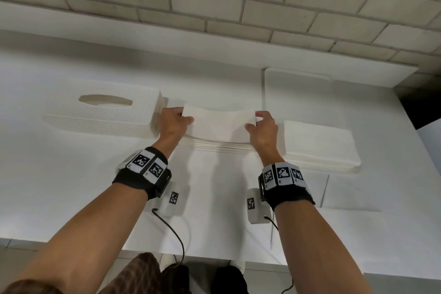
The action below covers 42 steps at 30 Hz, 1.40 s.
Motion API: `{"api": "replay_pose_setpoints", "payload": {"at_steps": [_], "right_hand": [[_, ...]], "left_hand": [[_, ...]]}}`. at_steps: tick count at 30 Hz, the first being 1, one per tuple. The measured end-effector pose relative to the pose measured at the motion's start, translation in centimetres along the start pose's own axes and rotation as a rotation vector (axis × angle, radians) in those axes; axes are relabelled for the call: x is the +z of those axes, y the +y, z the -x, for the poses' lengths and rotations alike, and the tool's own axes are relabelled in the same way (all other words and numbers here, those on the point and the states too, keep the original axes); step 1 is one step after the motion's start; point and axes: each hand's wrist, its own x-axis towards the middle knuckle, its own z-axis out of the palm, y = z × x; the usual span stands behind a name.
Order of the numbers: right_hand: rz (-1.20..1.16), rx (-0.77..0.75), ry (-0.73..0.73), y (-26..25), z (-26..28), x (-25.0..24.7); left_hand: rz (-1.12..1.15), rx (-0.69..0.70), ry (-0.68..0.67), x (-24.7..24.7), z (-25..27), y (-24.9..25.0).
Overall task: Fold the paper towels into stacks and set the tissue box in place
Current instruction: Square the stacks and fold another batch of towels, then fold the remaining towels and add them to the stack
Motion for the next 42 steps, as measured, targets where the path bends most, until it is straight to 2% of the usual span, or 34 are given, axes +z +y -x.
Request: {"api": "replay_pose_setpoints", "payload": {"at_steps": [4,7,12,15,17,19,22,25,29,31,35,37,42], "right_hand": [[0.048,0.028,-0.002,1.0,-0.1,0.8],[0.094,0.024,-0.002,1.6,-0.4,1.3],[0.258,-0.018,-0.019,2.1,-0.4,1.7],[0.208,-0.038,0.023,1.8,0.3,1.0],[0.108,-0.058,0.095,1.5,1.2,-0.3],[0.006,-0.084,0.192,1.4,2.3,-2.3],[-0.068,-0.087,0.337,2.6,4.2,-6.5],[-0.112,-0.011,0.459,5.3,5.9,-11.7],[0.01,0.22,0.55,11.9,8.3,-18.6],[0.095,0.381,0.533,15.2,9.6,-21.1],[0.316,0.635,0.359,18.9,11.6,-22.8],[0.4,0.677,0.313,19.5,11.6,-22.8],[0.365,0.683,0.263,20.2,10.9,-23.3]], "left_hand": [[-0.062,0.011,0.006,0.6,-0.5,-0.9],[-0.152,0.074,0.022,1.0,-0.9,-1.3],[-0.435,0.112,0.074,1.3,-0.8,-1.8],[-0.669,0.151,0.087,1.1,-0.1,-1.0],[-0.629,0.22,0.118,1.2,0.9,0.3],[-0.496,0.301,0.118,2.0,2.5,2.0],[-0.265,0.408,0.0,5.0,6.3,4.9],[-0.099,0.474,-0.257,9.3,11.3,7.6],[0.002,0.389,-0.661,14.8,16.4,8.8],[-0.006,0.312,-0.795,16.7,17.7,8.6],[-0.025,0.203,-0.852,18.5,18.6,7.6],[-0.039,0.185,-0.849,18.7,18.6,7.2],[-0.061,0.167,-0.831,18.5,18.4,6.4]]}}
